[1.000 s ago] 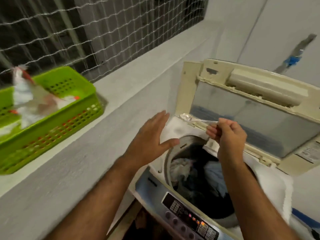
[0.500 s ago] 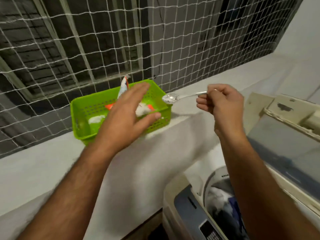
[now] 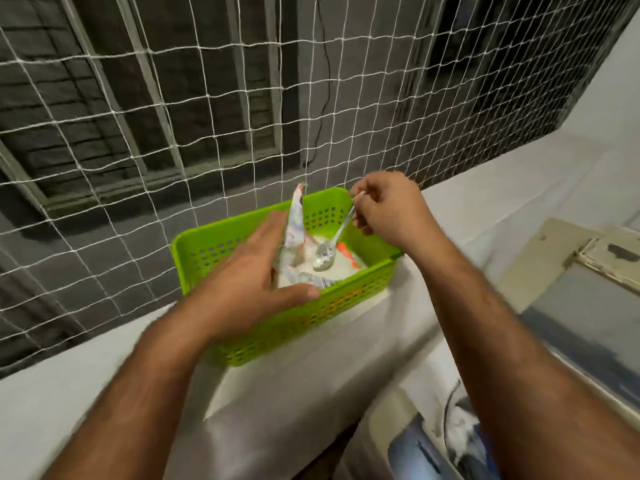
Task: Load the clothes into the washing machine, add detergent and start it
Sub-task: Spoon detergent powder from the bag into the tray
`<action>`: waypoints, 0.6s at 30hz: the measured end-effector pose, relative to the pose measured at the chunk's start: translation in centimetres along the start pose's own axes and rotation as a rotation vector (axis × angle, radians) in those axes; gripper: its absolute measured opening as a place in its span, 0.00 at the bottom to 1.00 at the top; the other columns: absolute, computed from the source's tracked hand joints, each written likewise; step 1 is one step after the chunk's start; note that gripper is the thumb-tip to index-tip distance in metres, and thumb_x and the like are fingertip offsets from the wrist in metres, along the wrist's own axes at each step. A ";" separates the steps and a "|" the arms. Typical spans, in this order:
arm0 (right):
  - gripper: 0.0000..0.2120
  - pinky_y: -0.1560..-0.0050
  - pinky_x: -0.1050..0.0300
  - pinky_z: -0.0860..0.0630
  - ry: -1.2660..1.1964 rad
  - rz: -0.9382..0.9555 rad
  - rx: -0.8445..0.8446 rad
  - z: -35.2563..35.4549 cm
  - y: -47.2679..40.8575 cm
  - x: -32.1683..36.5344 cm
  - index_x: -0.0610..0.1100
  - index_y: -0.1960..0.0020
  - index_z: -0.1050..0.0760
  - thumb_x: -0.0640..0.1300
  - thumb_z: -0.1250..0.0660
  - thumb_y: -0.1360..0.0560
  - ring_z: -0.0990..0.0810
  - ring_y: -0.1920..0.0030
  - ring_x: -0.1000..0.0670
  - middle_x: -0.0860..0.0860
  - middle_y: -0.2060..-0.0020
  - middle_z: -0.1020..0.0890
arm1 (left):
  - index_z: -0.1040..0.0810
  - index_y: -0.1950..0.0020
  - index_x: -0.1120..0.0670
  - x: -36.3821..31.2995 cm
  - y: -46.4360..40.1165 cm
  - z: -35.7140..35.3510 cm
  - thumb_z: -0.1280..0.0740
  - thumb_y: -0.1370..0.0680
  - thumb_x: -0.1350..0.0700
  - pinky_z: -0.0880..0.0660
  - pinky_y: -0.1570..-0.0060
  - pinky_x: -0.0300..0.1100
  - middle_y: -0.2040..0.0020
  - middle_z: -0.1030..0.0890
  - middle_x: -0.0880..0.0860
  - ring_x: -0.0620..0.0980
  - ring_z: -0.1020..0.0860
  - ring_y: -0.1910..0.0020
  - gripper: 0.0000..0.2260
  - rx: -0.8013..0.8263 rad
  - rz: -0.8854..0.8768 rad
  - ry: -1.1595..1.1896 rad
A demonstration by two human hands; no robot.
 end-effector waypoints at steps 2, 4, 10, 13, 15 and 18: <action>0.11 0.60 0.49 0.17 0.083 0.034 0.025 -0.9 -0.4 0.5 0.48 0.59 0.24 0.35 0.38 0.25 0.17 0.71 0.47 0.54 0.74 0.19 | 0.42 0.25 0.54 0.0 0.0 -0.1 0.34 0.37 0.34 0.44 0.49 0.24 0.28 0.36 0.49 0.36 0.40 0.38 0.46 0.001 -0.009 0.001; 0.10 0.59 0.56 0.20 0.156 0.047 0.048 -1.9 -0.7 0.9 0.48 0.58 0.23 0.35 0.38 0.25 0.19 0.72 0.54 0.53 0.73 0.19 | 0.44 0.24 0.53 0.5 -0.1 -0.4 0.37 0.38 0.30 0.45 0.40 0.28 0.25 0.40 0.50 0.39 0.42 0.31 0.49 -0.003 -0.021 0.009; 0.12 0.54 0.44 0.18 0.157 -0.032 0.240 -4.8 -0.6 0.9 0.49 0.60 0.23 0.34 0.38 0.24 0.16 0.66 0.44 0.45 0.68 0.17 | 0.50 0.22 0.47 1.8 -0.4 -0.9 0.39 0.36 0.27 0.37 0.30 0.50 0.22 0.44 0.45 0.46 0.41 0.25 0.48 0.006 -0.001 0.008; 0.15 0.62 0.37 0.18 0.072 -0.104 0.339 -6.2 0.3 0.7 0.48 0.61 0.25 0.32 0.40 0.22 0.16 0.66 0.38 0.42 0.69 0.18 | 0.51 0.22 0.45 1.7 -0.3 -0.9 0.37 0.34 0.29 0.37 0.29 0.49 0.22 0.45 0.43 0.43 0.43 0.25 0.46 -0.006 -0.004 0.013; 0.13 0.62 0.37 0.19 0.022 -0.145 0.373 -6.7 0.7 0.6 0.46 0.59 0.25 0.33 0.40 0.21 0.18 0.72 0.46 0.43 0.69 0.19 | 0.51 0.22 0.46 1.6 -0.3 -0.8 0.35 0.33 0.30 0.39 0.29 0.48 0.22 0.46 0.43 0.43 0.44 0.24 0.46 -0.008 -0.009 0.017; 0.11 0.65 0.46 0.19 -0.042 -0.192 0.387 -6.7 1.1 0.4 0.43 0.57 0.25 0.32 0.41 0.21 0.21 0.75 0.52 0.43 0.68 0.20 | 0.51 0.22 0.46 1.5 -0.2 -0.8 0.33 0.31 0.33 0.39 0.28 0.49 0.22 0.45 0.43 0.43 0.44 0.24 0.45 -0.003 -0.011 0.022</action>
Point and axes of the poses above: each hand's wrist, its own y-axis away from the middle knuckle, its own z-axis out of the back of the hand, x = y × z, the point moved 8 cm from there along -y, towards the middle knuckle
